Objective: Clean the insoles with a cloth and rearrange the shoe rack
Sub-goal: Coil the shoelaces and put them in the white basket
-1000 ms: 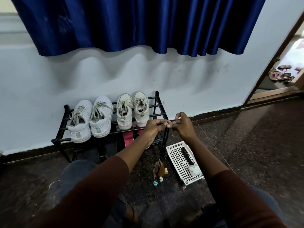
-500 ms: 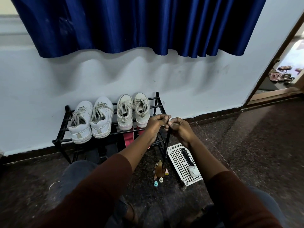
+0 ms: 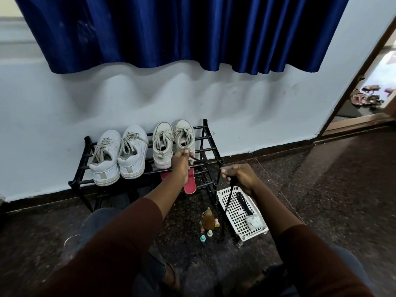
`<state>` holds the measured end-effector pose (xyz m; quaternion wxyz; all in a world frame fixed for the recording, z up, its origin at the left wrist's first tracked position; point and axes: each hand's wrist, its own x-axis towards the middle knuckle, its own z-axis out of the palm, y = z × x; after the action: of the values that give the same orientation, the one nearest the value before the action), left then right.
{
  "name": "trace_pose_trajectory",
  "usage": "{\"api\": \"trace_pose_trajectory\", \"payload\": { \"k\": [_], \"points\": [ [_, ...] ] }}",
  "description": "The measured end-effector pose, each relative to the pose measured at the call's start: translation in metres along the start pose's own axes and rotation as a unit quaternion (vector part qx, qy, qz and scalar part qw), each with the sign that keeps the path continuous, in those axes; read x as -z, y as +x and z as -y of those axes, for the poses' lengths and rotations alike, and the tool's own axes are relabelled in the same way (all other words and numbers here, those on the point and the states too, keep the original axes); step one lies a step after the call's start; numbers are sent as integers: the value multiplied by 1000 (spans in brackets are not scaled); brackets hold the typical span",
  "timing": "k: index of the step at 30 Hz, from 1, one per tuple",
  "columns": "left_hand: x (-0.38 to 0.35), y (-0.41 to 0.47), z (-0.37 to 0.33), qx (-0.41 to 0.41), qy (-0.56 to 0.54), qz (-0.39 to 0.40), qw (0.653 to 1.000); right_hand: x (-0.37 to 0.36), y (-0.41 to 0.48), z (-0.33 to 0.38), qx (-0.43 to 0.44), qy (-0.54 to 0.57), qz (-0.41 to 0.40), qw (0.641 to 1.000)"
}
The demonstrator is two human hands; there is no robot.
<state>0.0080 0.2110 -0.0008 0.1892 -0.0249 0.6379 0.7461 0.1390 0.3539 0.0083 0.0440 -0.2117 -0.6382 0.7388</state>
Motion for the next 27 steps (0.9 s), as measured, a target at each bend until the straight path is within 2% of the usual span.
{"api": "trace_pose_trajectory", "payload": {
  "k": [5, 7, 9, 12, 14, 16, 18, 21, 24, 27],
  "points": [
    [18, 12, -3, -28, -18, -112, 993, 15, 0, -3, -26, -56, -15, 998],
    [21, 15, -3, -39, 27, -124, 991, 17, 2, -1, -25, -90, -31, 995],
    [21, 13, -1, -70, 116, -82, 987, 16, 6, 1, -17, -130, -44, 990],
    [11, 6, 6, -98, 221, 69, 968, 8, 12, 5, 6, -172, -53, 984],
    [-1, -2, 10, -106, 278, 182, 937, -1, 14, 10, 29, -210, -60, 976],
    [-12, -6, 16, -116, 325, 257, 903, -9, 16, 14, 38, -215, -58, 974],
    [-19, -6, 23, -100, 357, 272, 888, -13, 19, 16, 44, -212, -59, 975],
    [-23, -4, 30, -75, 371, 247, 892, -13, 19, 15, 40, -195, -57, 978],
    [-20, -10, 27, -62, 411, 248, 875, -8, 14, 13, 21, -150, -50, 987],
    [-11, -8, 26, -72, 439, 205, 872, 0, 11, 9, 0, -143, -44, 989]
  ]
}}
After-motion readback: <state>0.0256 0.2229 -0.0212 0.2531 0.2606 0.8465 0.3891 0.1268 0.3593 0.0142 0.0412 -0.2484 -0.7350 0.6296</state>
